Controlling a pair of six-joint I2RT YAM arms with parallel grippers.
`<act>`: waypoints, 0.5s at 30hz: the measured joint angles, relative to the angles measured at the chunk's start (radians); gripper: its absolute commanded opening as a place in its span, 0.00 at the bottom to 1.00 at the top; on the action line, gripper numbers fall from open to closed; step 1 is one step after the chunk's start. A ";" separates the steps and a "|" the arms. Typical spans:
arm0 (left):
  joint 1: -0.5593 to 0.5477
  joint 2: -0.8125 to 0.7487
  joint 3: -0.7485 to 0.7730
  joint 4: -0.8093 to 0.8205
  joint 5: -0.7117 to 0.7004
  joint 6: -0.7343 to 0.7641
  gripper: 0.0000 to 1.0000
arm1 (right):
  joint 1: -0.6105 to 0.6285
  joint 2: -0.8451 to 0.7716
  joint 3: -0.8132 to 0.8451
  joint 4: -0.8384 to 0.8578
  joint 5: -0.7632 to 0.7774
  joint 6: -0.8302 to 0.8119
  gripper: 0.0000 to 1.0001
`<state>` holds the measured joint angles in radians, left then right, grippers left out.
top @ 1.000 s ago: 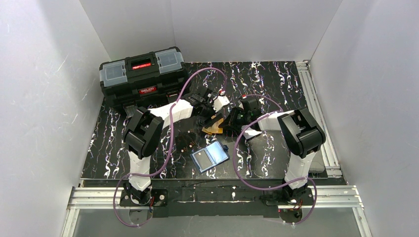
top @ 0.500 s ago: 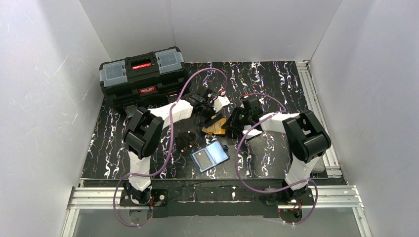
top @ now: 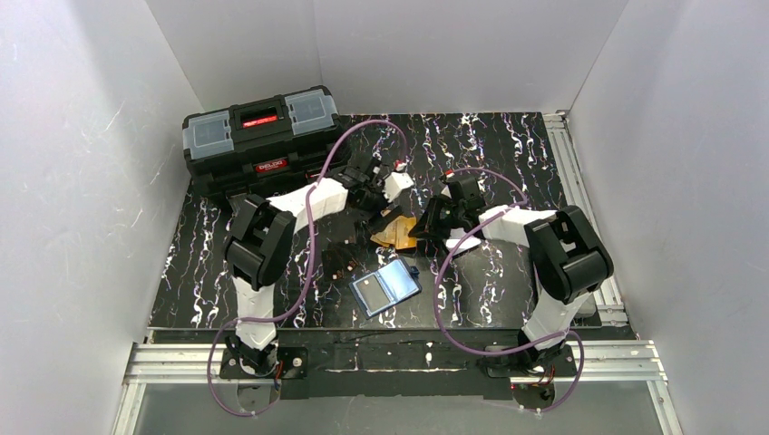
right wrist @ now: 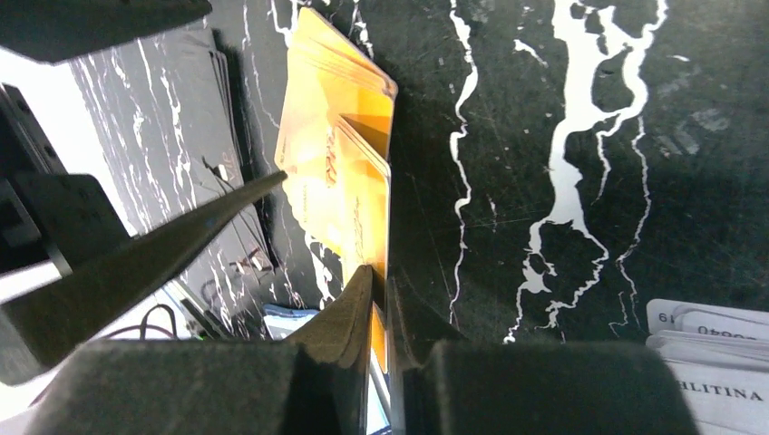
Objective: Put the credit cards into the card holder
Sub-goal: Pick up the credit card from the center of the board.
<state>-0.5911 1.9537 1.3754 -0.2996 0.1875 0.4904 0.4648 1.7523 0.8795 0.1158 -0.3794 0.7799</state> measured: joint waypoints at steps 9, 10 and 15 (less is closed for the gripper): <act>0.156 -0.157 0.027 -0.181 0.249 0.026 0.98 | -0.001 -0.034 0.038 -0.042 -0.098 -0.127 0.01; 0.167 -0.189 0.027 -0.188 0.286 0.038 0.98 | -0.001 -0.047 0.042 -0.047 -0.106 -0.145 0.01; 0.191 -0.290 0.043 -0.186 0.480 0.082 0.98 | 0.003 -0.138 0.055 -0.061 -0.131 -0.241 0.01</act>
<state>-0.4000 1.6634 1.4189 -0.4858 0.6674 0.5728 0.4683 1.6138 0.9340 0.0547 -0.5102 0.5388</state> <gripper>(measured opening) 0.982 0.089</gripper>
